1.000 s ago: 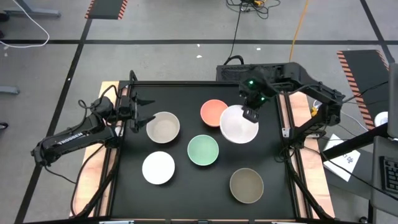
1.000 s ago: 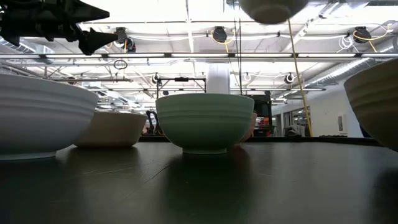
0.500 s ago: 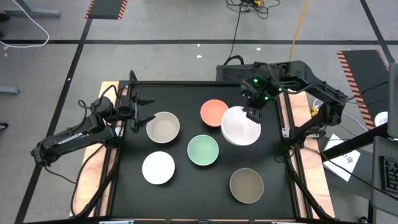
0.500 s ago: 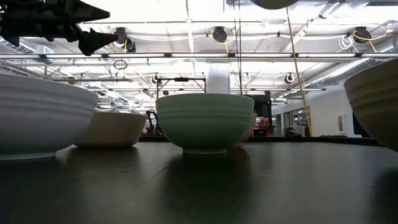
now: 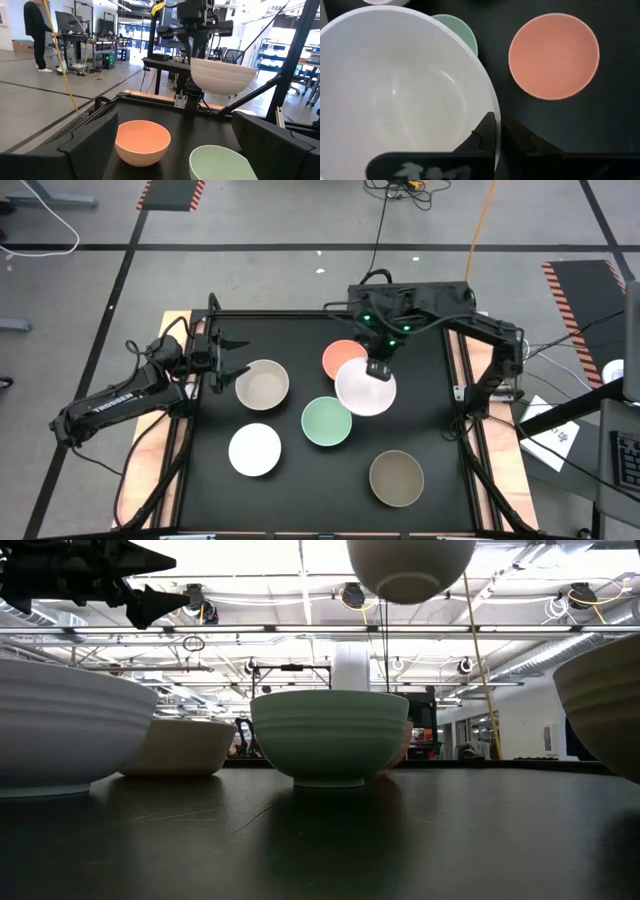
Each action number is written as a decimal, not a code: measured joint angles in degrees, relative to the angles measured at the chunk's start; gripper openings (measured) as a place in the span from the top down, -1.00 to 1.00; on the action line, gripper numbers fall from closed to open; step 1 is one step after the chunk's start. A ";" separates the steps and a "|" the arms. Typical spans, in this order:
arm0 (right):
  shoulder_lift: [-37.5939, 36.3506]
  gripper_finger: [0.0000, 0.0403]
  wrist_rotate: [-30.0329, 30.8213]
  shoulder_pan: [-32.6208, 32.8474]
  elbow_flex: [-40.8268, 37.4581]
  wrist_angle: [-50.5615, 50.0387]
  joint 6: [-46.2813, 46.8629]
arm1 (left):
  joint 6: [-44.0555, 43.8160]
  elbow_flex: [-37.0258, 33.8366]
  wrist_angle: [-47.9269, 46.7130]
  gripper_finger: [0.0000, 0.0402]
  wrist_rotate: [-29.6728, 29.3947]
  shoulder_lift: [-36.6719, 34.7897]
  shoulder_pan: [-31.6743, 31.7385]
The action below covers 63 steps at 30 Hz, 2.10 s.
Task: Nest bowls inside each other
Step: Stack the right white bowl on the green bowl
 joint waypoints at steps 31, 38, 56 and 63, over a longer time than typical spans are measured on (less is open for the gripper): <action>8.47 1.00 -7.48 4.64 0.02 22.17 -6.98 | 1.63 0.00 -1.92 -0.95 0.22 0.02 0.02; 13.34 1.00 -6.98 6.29 -0.09 20.32 -7.28 | 1.47 0.00 -1.94 -0.95 0.89 0.02 -0.09; 14.58 1.00 1.66 6.81 -6.12 22.57 -5.97 | 1.50 0.00 -2.26 -0.95 1.68 0.02 -0.31; 14.58 1.00 1.59 6.85 -8.64 22.90 -5.97 | 1.50 0.00 -2.22 -0.95 1.68 0.02 -0.31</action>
